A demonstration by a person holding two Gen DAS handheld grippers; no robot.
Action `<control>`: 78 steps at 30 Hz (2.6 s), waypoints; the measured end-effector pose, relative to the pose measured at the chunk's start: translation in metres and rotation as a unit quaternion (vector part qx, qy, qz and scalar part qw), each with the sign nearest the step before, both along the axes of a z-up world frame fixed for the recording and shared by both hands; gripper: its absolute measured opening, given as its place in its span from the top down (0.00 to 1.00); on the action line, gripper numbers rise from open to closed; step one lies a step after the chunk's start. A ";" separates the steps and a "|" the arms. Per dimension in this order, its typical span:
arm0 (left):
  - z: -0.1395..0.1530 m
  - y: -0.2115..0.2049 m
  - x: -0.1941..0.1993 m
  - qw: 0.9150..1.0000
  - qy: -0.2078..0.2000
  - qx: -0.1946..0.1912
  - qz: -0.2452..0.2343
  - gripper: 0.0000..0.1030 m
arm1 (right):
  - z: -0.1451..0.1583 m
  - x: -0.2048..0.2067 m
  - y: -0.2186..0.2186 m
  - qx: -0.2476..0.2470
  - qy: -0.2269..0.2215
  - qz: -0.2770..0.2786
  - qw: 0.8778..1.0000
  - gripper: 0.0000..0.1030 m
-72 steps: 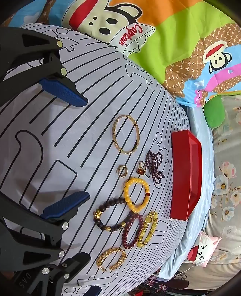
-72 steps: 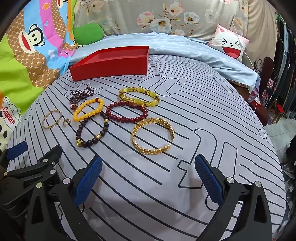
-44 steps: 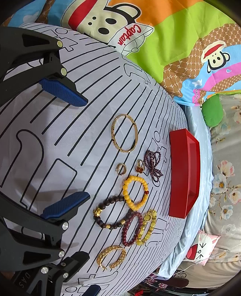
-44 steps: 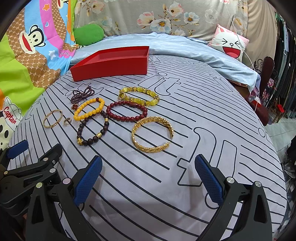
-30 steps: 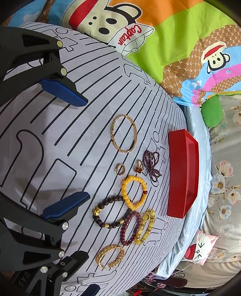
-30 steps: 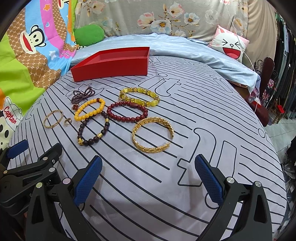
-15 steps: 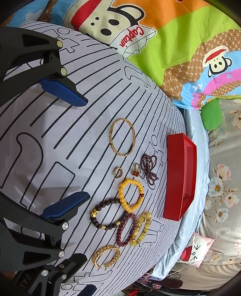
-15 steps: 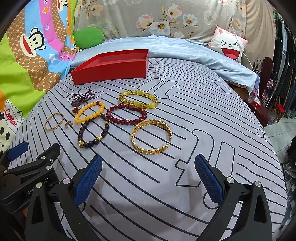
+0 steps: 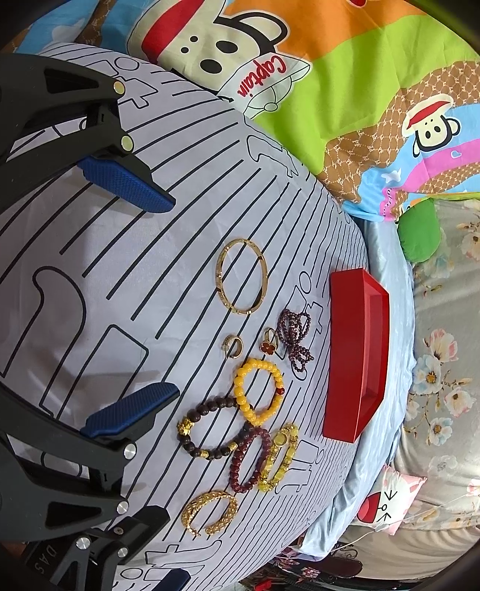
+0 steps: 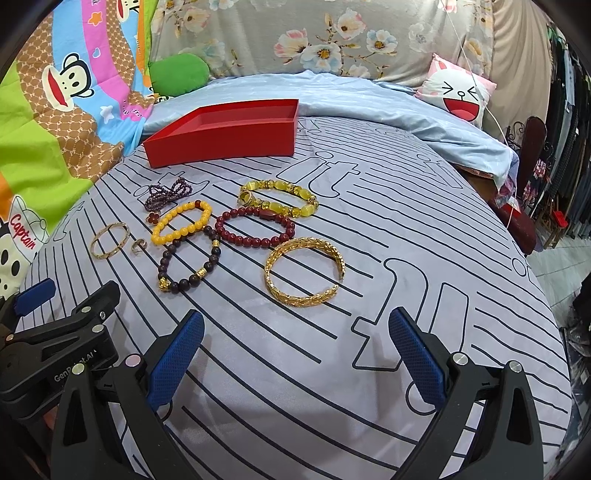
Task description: Organize jewelry
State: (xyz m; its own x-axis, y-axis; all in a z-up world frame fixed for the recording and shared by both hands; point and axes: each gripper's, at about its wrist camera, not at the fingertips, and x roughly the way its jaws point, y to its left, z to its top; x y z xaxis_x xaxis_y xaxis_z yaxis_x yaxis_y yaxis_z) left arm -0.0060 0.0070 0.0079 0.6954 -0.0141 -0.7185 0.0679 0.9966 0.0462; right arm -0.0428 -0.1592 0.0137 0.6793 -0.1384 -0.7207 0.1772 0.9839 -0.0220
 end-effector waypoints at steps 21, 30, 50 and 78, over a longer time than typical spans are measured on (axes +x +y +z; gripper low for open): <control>0.000 0.000 0.000 1.000 0.000 0.000 0.000 0.14 | 0.000 0.001 0.002 -0.002 -0.001 0.000 1.000 0.06; 0.000 0.000 0.000 1.000 0.000 0.000 0.000 0.14 | 0.000 0.000 0.002 -0.002 -0.001 0.001 1.000 0.06; 0.002 0.030 0.029 0.999 0.025 -0.018 0.028 0.13 | -0.001 0.016 -0.009 0.000 0.019 -0.002 1.000 0.06; -0.012 0.022 0.093 0.998 0.061 -0.022 0.008 0.16 | -0.014 0.062 -0.013 0.018 0.058 0.009 0.998 0.22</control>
